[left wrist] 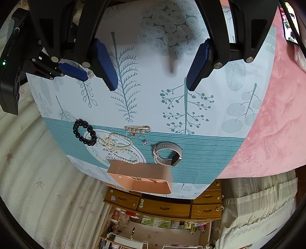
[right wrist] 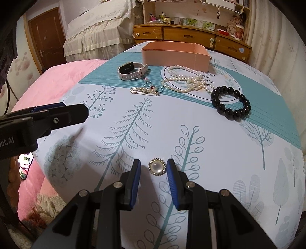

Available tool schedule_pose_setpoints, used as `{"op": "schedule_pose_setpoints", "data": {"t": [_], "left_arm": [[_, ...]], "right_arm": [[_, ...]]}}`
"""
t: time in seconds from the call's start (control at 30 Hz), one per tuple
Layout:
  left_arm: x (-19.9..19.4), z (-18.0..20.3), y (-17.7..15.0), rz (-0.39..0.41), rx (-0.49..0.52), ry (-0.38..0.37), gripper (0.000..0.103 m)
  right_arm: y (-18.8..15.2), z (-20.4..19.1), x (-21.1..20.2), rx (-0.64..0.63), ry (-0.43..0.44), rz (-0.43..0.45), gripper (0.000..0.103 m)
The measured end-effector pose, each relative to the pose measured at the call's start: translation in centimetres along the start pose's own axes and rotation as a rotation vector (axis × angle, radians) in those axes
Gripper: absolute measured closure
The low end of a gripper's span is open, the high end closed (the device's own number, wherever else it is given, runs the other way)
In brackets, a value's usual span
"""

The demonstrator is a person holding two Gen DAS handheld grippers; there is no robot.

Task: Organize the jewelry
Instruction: 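Grasp the round pearl button with the right tool while the left tool approaches the safety pin, then carry the gold safety pin with the left tool while the right tool carries the button into the tray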

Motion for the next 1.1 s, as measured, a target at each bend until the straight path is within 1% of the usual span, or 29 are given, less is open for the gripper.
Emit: {"op": "schedule_pose_setpoints", "data": {"t": [0.07,0.1,0.3,0.4,0.57,0.63,0.7,0.73,0.77,0.8,0.97,1.1], "left_arm": [[0.3,0.0,0.0,-0.008,-0.001,-0.002,0.031],[0.4,0.0,0.1,-0.011,-0.002,-0.002,0.031],[1.2,-0.2,0.8,-0.015,-0.001,0.001,0.031],[1.9,-0.2,1.7,-0.017,0.025,-0.004,0.031],[4.6,-0.3,4.3,-0.062,0.111,-0.019,0.032],[5.6,-0.3,5.3,-0.083,0.138,-0.033,0.036],[6.9,0.1,6.2,-0.117,0.184,-0.047,0.046],[7.8,0.4,6.7,-0.142,0.223,-0.055,0.048],[8.4,0.6,7.0,-0.157,0.251,-0.049,0.052],[8.9,0.7,7.2,-0.17,0.275,-0.045,0.053],[10.5,1.3,8.2,-0.224,0.34,-0.072,0.054],[11.2,2.2,8.6,-0.254,0.427,-0.068,0.054]], "right_arm": [[0.0,0.1,0.0,-0.007,-0.005,0.005,0.077],[0.1,0.2,0.1,-0.008,-0.012,0.005,0.084],[1.0,1.3,0.7,0.01,0.025,0.005,0.084],[1.9,2.0,1.3,0.018,0.036,-0.003,0.084],[3.5,3.8,2.4,0.066,0.076,-0.018,0.084],[4.1,4.5,2.8,0.086,0.091,-0.018,0.084],[4.4,4.9,3.0,0.098,0.104,-0.016,0.084],[4.5,5.1,3.1,0.102,0.109,-0.015,0.084],[4.5,5.2,3.2,0.105,0.114,-0.015,0.084],[4.5,5.3,3.3,0.107,0.121,-0.015,0.084],[4.4,5.7,3.4,0.108,0.145,-0.005,0.084],[4.4,5.9,3.4,0.108,0.16,0.003,0.084]]}}
Point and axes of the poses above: each gripper's, at about its wrist camera, not at the fingertips, and x roughly the way its jaws point, z to its right, y to its top, the point moved 2 cm from there along x, roughly the way its jaws point, and after that the axes turned 6 degrees about -y, right-handed, at the moved point
